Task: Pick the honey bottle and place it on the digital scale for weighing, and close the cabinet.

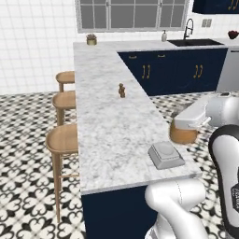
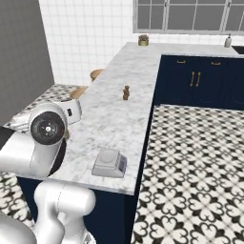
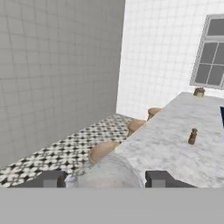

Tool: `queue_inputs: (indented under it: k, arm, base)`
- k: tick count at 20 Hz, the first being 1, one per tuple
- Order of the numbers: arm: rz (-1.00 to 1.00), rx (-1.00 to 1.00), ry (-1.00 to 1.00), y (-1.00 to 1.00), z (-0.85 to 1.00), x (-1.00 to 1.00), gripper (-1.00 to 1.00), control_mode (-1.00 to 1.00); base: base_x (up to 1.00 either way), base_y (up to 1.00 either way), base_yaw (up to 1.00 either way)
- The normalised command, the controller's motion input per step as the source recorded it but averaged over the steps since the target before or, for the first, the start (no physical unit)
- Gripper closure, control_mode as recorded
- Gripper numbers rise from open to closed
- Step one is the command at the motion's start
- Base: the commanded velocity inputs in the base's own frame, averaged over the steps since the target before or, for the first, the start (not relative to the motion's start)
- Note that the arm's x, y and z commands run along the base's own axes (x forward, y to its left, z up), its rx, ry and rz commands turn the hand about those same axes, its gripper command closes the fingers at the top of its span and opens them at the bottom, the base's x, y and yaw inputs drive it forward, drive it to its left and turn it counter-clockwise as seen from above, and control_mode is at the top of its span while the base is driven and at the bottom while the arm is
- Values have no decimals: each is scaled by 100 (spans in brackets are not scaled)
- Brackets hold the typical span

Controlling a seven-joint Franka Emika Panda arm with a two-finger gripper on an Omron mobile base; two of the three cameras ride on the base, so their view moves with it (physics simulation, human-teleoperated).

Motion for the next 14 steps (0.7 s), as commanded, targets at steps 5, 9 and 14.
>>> queue_inputs:
  k: [5,9,14]
  arm:
    - [19,8,-1,-56,-64,47,100,-100]
    - [23,12,-4,-55,-57,74,100,-100]
    - [26,16,0,-47,-61,74,100,-100]
  base:
    - [0,0,0]
    - [0,0,0]
    - [0,0,0]
